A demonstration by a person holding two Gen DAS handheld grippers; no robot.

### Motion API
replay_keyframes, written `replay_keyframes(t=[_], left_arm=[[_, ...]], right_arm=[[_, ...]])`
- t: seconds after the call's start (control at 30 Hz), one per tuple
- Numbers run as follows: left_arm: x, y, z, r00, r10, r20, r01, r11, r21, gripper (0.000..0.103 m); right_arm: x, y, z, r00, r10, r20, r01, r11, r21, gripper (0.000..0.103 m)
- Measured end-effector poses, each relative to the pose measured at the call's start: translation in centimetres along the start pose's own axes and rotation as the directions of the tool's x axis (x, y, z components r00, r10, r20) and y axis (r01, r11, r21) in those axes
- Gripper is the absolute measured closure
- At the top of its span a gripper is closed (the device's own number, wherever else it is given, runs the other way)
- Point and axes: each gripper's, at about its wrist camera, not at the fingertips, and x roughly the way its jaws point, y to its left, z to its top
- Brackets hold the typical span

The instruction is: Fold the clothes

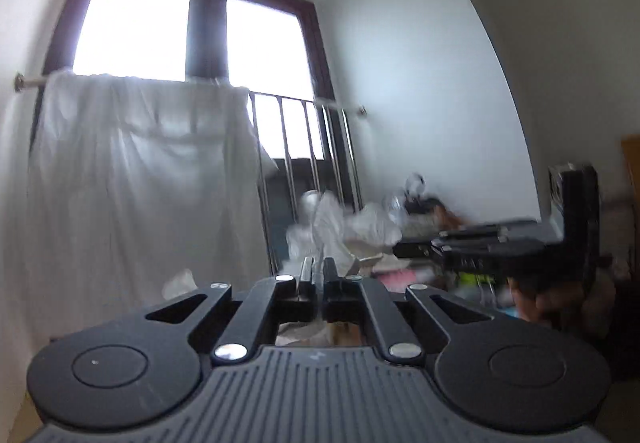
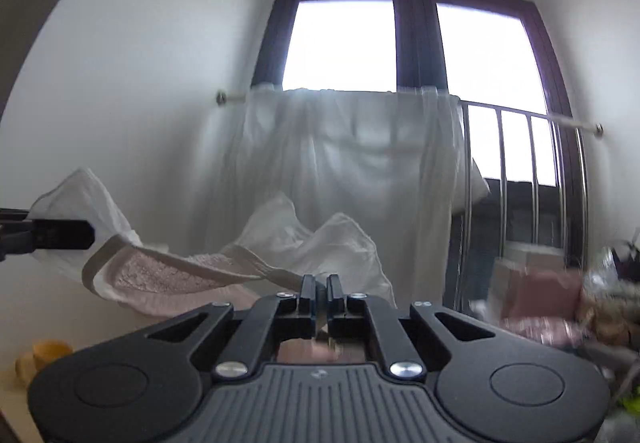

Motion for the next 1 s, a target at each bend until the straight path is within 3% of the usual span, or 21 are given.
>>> replay_keyframes(t=[0.03,0.07,0.13,0.17,0.2,0.23,0.27,0.3,0.33,0.4,0.47,0.5,0.57,0.63,0.73,0.8,0.83,0.87,0.93,0.97,1.0], left_arm=[[0.1,-1.2,-3.3,0.994,-0.001,-0.111,-0.001,1.000,-0.018,0.099],[0.1,-2.1,-6.4,0.976,-0.021,-0.215,0.010,0.999,-0.051,0.099],[-1.0,-2.5,-10.6,0.938,-0.069,-0.338,0.006,0.983,-0.183,0.096],[-1.7,-2.4,-12.2,0.921,-0.097,-0.378,-0.006,0.965,-0.263,0.080],[-2.4,-2.2,-13.4,0.911,-0.116,-0.397,-0.025,0.942,-0.333,0.064],[-2.8,-1.7,-13.7,0.917,-0.113,-0.383,-0.050,0.919,-0.391,0.032],[-3.2,-1.3,-13.9,0.922,-0.109,-0.371,-0.074,0.892,-0.447,0.016],[-3.6,-0.8,-14.2,0.928,-0.104,-0.358,-0.097,0.860,-0.501,0.014],[-4.1,-0.4,-14.5,0.933,-0.098,-0.345,-0.118,0.825,-0.553,0.014],[-3.9,0.1,-15.5,0.925,-0.060,-0.374,-0.199,0.764,-0.614,0.014],[-3.2,0.2,-16.9,0.894,0.020,-0.448,-0.309,0.752,-0.582,0.014],[-3.2,-0.1,-17.4,0.888,0.046,-0.457,-0.328,0.760,-0.561,0.015],[-2.5,-0.3,-18.8,0.892,0.050,-0.450,-0.329,0.755,-0.567,0.015],[-1.2,0.1,-20.1,0.902,0.023,-0.432,-0.312,0.726,-0.612,0.014],[-0.2,0.6,-20.9,0.917,-0.030,-0.397,-0.269,0.686,-0.675,0.018],[-0.4,0.6,-20.5,0.926,-0.067,-0.370,-0.232,0.672,-0.703,0.033],[-0.4,0.5,-20.3,0.930,-0.086,-0.357,-0.213,0.665,-0.716,0.046],[-0.5,0.5,-20.1,0.934,-0.104,-0.343,-0.194,0.656,-0.729,0.072],[-0.6,0.5,-19.8,0.939,-0.140,-0.314,-0.157,0.639,-0.753,0.102],[-0.7,0.5,-19.6,0.941,-0.158,-0.299,-0.138,0.629,-0.765,0.102],[-0.8,0.5,-19.4,0.943,-0.176,-0.284,-0.119,0.619,-0.776,0.102]], right_arm=[[0.0,0.0,-3.4,0.992,0.004,-0.128,-0.001,1.000,0.022,0.097],[0.0,0.0,-6.6,0.968,0.021,-0.250,-0.008,0.999,0.054,0.093],[-0.2,-0.3,-11.4,0.884,0.145,-0.445,-0.058,0.977,0.203,0.093],[-0.5,-0.5,-13.4,0.835,0.208,-0.510,-0.073,0.960,0.271,0.093],[-1.3,-0.7,-14.0,0.825,0.243,-0.510,-0.093,0.949,0.302,0.083],[-2.0,-0.8,-14.1,0.826,0.254,-0.503,-0.102,0.945,0.310,0.074],[-2.4,-0.9,-13.9,0.837,0.249,-0.487,-0.101,0.946,0.309,0.058],[-2.4,-1.2,-13.7,0.850,0.239,-0.469,-0.097,0.947,0.307,0.048],[-2.2,-1.3,-13.8,0.856,0.235,-0.461,-0.095,0.947,0.307,0.045],[-1.5,-1.7,-14.9,0.835,0.242,-0.494,-0.078,0.941,0.329,0.045],[-1.1,-2.3,-16.7,0.791,0.288,-0.539,-0.067,0.917,0.393,0.045],[-1.5,-2.3,-17.9,0.765,0.325,-0.556,-0.077,0.903,0.422,0.045],[-2.1,-2.2,-20.3,0.713,0.394,-0.580,-0.094,0.873,0.478,0.045],[-1.9,-2.0,-22.2,0.704,0.434,-0.562,-0.102,0.845,0.524,0.045],[-0.8,-2.1,-23.3,0.736,0.467,-0.490,-0.103,0.793,0.601,0.045],[-0.2,-2.4,-23.4,0.761,0.490,-0.425,-0.113,0.745,0.658,0.045],[0.1,-2.5,-23.3,0.771,0.498,-0.396,-0.121,0.725,0.678,0.045],[0.5,-2.6,-23.2,0.775,0.497,-0.390,-0.109,0.714,0.691,0.047],[0.9,-2.8,-23.2,0.774,0.515,-0.369,-0.102,0.676,0.730,0.086],[1.1,-2.9,-23.2,0.768,0.528,-0.363,-0.092,0.652,0.753,0.099],[1.0,-3.0,-23.1,0.764,0.537,-0.359,-0.082,0.632,0.771,0.102]])
